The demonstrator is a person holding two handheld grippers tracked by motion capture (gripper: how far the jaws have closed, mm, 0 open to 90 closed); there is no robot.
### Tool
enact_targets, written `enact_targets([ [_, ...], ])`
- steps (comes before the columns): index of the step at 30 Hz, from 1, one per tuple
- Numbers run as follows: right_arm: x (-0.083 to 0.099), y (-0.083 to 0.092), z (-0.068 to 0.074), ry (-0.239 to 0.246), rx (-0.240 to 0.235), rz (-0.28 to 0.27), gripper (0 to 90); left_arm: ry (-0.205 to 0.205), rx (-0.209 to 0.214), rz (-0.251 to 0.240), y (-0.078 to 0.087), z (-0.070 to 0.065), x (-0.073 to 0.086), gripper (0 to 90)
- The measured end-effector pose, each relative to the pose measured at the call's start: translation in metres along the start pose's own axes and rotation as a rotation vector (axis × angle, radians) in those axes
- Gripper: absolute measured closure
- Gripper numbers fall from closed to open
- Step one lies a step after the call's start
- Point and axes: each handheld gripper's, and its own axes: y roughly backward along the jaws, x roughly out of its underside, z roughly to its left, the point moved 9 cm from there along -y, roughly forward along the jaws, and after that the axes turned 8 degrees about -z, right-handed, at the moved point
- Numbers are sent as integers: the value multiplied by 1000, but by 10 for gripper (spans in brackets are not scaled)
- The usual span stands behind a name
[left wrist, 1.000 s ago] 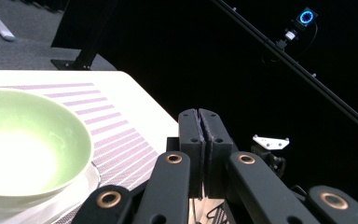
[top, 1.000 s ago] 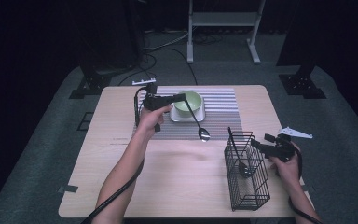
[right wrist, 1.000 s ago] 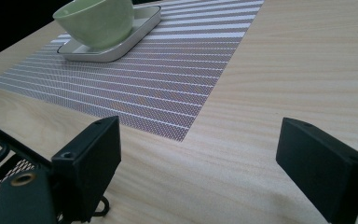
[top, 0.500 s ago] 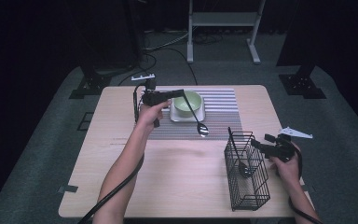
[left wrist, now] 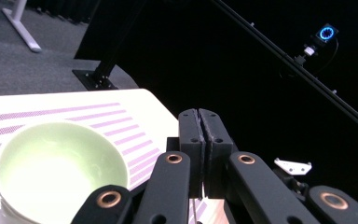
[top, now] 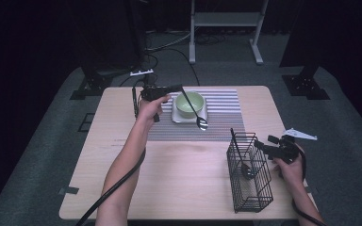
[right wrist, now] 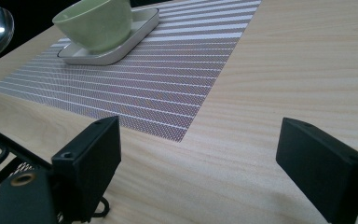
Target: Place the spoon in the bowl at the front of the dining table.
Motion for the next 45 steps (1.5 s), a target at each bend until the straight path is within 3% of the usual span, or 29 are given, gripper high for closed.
enact_targets([
  [23,0,1,-1,-11,5,-7,129,1,-46,-46,3,18,-27,888],
  [38,-1,3,-2,-10,9,-11,129,15,-111,-93,10,35,-50,888],
  [45,0,3,-1,-11,6,-8,129,20,-141,-99,13,44,-51,888],
])
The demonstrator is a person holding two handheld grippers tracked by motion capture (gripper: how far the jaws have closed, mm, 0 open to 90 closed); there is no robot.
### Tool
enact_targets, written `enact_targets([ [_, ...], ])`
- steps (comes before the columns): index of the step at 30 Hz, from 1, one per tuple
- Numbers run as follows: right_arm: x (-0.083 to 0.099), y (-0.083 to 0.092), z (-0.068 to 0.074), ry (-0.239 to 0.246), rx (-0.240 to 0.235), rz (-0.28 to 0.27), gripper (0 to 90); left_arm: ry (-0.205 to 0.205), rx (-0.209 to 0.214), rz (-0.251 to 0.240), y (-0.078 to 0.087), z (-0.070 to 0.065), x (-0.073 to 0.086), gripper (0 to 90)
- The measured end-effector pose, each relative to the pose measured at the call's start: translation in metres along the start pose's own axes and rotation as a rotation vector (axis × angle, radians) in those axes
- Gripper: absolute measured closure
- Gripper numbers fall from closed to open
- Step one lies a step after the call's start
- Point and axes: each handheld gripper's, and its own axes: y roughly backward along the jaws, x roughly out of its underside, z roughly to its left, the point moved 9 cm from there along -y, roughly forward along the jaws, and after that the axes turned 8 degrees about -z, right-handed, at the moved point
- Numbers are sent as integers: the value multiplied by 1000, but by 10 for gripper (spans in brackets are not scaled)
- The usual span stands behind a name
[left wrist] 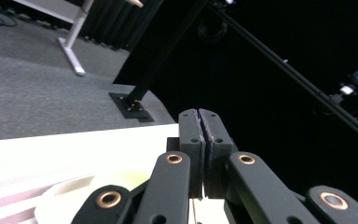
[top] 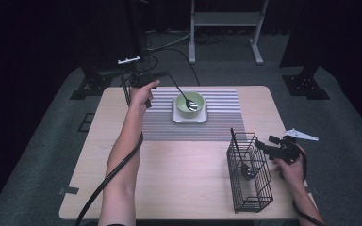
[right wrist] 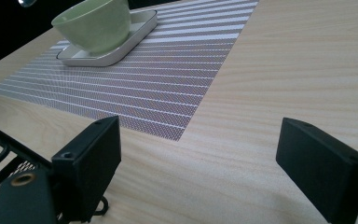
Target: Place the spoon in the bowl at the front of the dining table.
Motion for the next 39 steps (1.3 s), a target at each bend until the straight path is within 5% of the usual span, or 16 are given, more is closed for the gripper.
enact_targets([
  [19,0,1,-1,-12,0,-2,129,27,-142,-67,8,34,-2,887],
  [39,0,1,-1,-7,1,-5,129,40,-192,-82,3,50,21,884],
])
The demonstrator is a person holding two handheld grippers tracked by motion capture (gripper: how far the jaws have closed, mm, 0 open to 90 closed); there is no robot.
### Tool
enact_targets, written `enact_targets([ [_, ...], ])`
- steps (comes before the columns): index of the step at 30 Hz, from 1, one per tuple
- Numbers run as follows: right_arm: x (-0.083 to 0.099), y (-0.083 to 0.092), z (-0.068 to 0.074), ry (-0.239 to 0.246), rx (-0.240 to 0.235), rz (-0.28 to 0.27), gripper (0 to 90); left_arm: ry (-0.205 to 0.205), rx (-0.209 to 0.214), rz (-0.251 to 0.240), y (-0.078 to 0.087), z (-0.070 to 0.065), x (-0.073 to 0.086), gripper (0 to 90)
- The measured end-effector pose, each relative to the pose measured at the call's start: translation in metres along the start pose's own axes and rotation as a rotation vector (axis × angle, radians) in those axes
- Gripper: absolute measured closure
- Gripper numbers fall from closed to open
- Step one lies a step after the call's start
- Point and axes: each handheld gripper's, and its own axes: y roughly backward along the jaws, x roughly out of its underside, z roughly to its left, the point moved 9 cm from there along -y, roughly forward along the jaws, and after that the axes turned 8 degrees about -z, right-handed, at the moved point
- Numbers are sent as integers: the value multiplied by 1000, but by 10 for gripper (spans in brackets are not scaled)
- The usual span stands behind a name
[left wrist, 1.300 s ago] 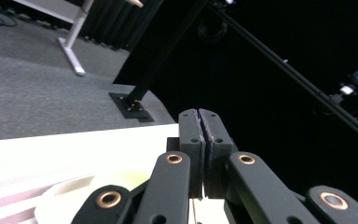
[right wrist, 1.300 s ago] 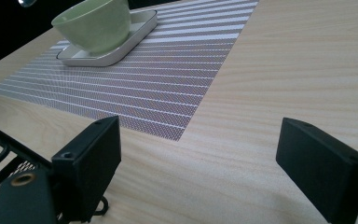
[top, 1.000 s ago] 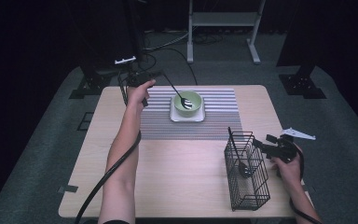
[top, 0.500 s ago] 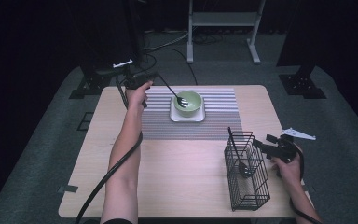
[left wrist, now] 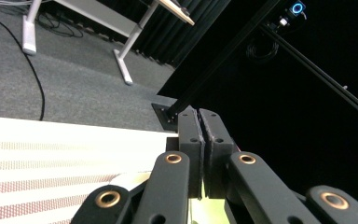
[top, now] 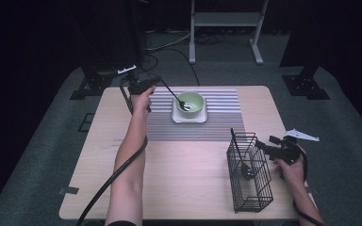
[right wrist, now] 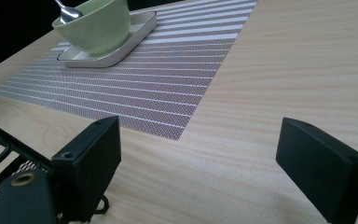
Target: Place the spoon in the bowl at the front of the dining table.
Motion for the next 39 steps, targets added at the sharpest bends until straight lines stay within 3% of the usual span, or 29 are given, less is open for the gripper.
enact_targets([
  [14,0,0,0,-1,-3,2,129,-10,19,59,-9,3,22,881],
  [39,0,-2,1,12,-3,3,129,-14,9,117,0,18,43,868],
])
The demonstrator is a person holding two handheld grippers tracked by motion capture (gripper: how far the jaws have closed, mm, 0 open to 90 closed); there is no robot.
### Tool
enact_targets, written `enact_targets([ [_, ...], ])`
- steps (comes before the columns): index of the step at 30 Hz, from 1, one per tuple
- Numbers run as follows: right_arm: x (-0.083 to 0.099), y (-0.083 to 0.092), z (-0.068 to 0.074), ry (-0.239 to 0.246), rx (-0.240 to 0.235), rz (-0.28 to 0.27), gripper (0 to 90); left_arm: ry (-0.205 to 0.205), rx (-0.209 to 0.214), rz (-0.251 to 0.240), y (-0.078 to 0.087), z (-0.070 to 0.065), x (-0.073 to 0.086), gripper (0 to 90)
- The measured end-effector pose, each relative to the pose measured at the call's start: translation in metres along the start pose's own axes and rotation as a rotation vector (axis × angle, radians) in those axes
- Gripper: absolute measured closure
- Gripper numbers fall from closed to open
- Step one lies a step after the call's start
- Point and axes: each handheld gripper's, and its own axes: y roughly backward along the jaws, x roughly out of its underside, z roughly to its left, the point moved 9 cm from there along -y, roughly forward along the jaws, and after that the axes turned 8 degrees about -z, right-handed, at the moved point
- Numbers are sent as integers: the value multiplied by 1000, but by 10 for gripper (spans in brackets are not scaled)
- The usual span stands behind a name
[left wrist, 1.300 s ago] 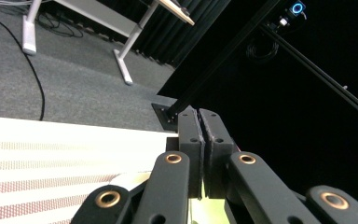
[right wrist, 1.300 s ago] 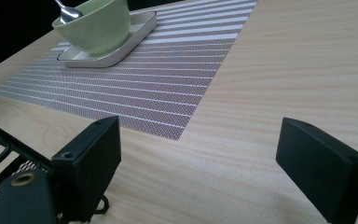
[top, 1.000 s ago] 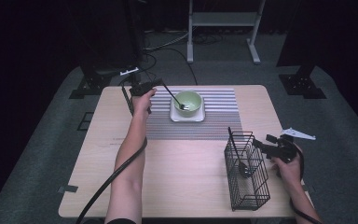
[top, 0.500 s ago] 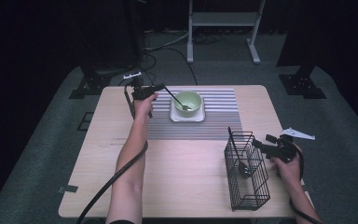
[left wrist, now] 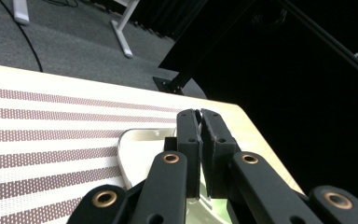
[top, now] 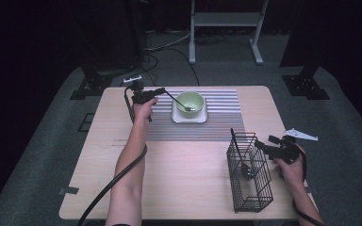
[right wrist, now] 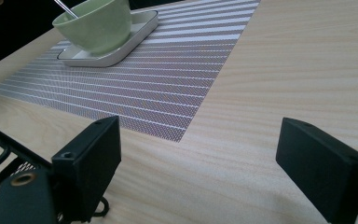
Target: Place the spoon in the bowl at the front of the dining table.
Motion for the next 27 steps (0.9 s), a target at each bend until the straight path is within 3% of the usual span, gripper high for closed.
enact_targets([
  [11,0,-2,1,13,-1,2,129,-30,-27,27,6,7,11,829],
  [16,1,0,1,10,5,3,130,-52,-35,43,8,7,15,761],
  [27,2,-1,3,19,9,14,129,-75,11,93,25,3,34,661],
])
